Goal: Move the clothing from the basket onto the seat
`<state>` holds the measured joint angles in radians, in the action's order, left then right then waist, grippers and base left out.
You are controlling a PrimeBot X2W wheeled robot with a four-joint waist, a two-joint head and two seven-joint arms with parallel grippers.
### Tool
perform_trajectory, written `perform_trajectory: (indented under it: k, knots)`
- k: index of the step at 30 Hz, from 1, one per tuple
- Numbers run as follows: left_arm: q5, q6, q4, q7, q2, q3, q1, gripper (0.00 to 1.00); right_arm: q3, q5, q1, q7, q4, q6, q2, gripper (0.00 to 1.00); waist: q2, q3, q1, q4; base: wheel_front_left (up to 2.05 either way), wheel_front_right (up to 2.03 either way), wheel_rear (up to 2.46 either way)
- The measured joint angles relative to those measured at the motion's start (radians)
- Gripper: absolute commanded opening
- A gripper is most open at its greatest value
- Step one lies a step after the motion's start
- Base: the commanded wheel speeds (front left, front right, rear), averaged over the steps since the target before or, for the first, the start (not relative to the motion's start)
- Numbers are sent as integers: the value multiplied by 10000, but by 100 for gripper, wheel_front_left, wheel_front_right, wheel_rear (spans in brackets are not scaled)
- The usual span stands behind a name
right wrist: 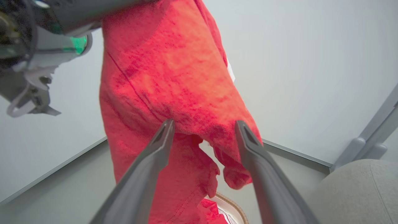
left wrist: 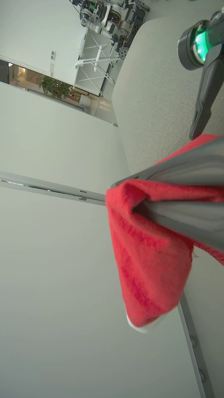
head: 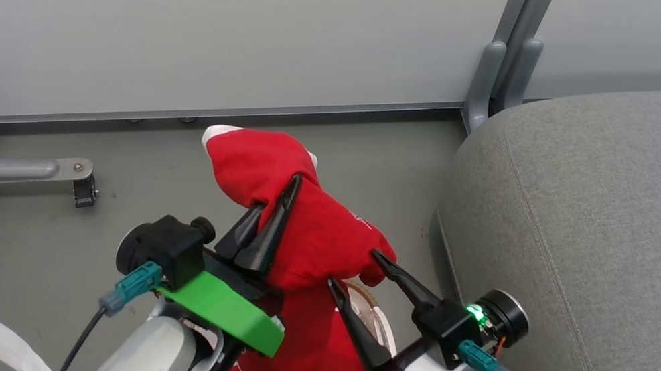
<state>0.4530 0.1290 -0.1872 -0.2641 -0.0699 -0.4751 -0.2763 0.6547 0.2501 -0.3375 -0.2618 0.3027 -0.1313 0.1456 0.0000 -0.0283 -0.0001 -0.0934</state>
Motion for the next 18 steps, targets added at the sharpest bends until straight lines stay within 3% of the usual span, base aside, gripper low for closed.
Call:
perform_trajectory:
  k: [6,13,14,15,18]
  knots:
    - [209,0,-142,0,92,-533,8,0,805,368,-694,0,311,0,-174,100,0,48,0,264,0,0,0]
    - [389,0,-201,0,140,-1252,7,0,880,568,-973,0,988,0,-539,100,0,85,0,685,0,0,0]
    - [408,0,-207,0,140,-1336,6,0,903,677,-993,-2,1122,0,-614,73,0,90,0,742,0,0,0]
    - [441,0,-213,0,148,-1409,6,0,932,757,-1012,0,1260,0,-669,0,0,93,0,783,0,0,0]
    - [525,0,-217,0,155,-1534,6,0,988,1147,-1038,0,1592,0,-773,0,0,110,0,904,0,0,0]
